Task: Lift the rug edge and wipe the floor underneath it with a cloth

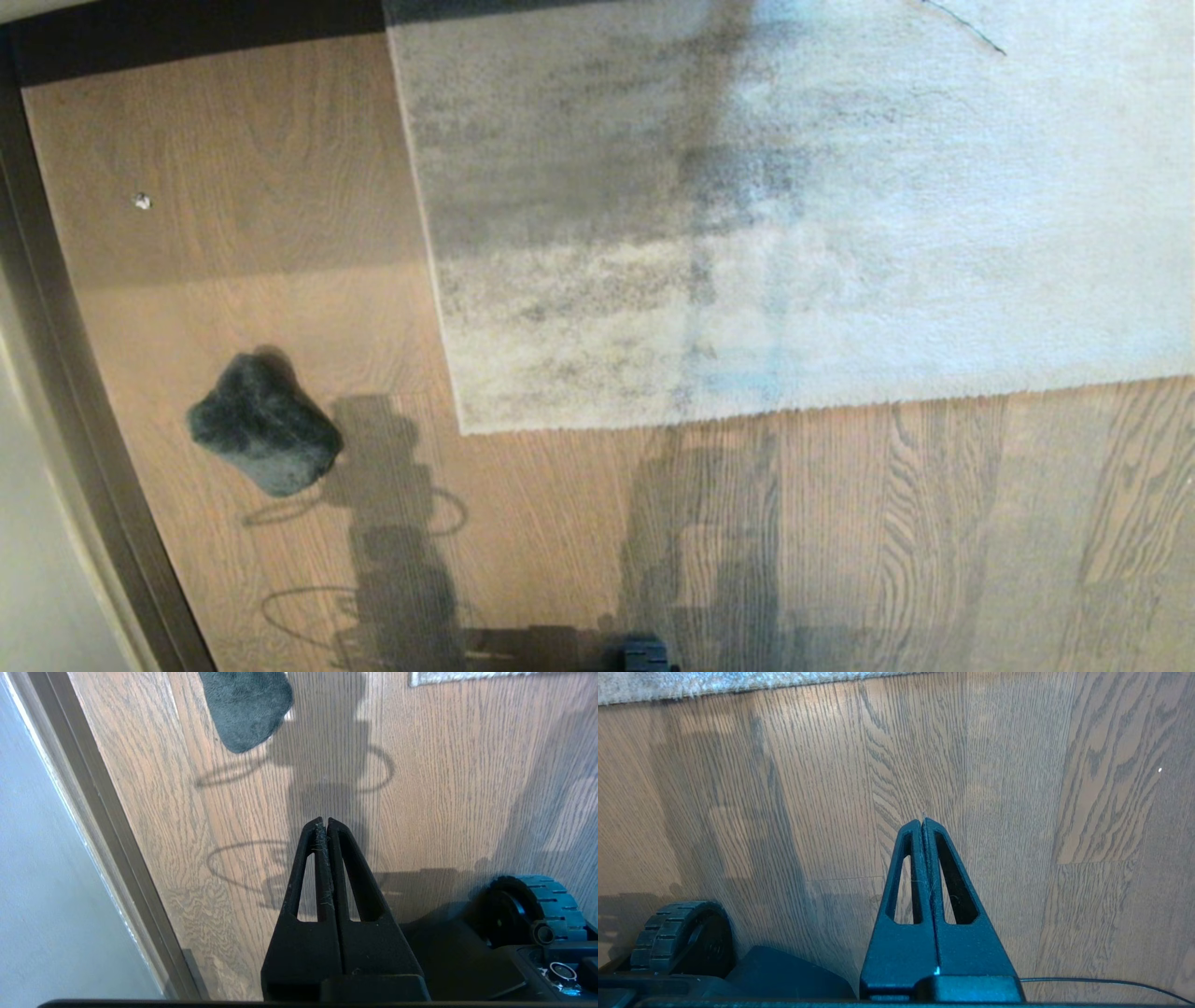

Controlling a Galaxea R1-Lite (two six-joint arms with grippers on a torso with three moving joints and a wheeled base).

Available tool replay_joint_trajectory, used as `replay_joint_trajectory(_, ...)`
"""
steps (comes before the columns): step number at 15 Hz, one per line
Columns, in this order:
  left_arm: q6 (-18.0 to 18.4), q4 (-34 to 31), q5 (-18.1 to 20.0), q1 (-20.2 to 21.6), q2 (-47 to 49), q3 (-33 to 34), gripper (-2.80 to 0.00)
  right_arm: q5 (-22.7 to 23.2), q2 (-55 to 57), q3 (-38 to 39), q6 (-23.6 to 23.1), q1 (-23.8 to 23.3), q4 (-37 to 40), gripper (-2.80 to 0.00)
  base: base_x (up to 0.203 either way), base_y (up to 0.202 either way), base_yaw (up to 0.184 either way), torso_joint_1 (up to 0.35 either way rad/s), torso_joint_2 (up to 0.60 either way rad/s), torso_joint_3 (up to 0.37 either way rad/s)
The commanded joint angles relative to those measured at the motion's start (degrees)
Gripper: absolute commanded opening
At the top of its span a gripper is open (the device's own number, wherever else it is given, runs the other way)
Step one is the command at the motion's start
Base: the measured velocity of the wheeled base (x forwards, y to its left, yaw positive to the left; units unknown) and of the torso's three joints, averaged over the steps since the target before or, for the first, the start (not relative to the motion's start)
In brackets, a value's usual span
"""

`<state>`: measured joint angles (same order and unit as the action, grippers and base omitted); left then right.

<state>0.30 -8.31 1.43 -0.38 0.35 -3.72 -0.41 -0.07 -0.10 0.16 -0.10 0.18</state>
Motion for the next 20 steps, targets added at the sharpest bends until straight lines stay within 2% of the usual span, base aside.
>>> replay_joint_trajectory(1, 0.05, -0.03, -0.02, 0.11, -0.35, 0.2, -2.8, -0.02, 0.07, 0.01, 0.02, 0.01, -0.01, -2.8, 0.0, 0.0, 0.0, 0.0, 0.0, 0.0)
replay_joint_trajectory(20, 0.14, 0.05, 0.07, 0.11, -0.35, 0.2, -2.8, -0.02, 0.07, 0.01, 0.02, 0.01, -0.01, -2.8, 0.0, 0.0, 0.0, 0.0, 0.0, 0.0)
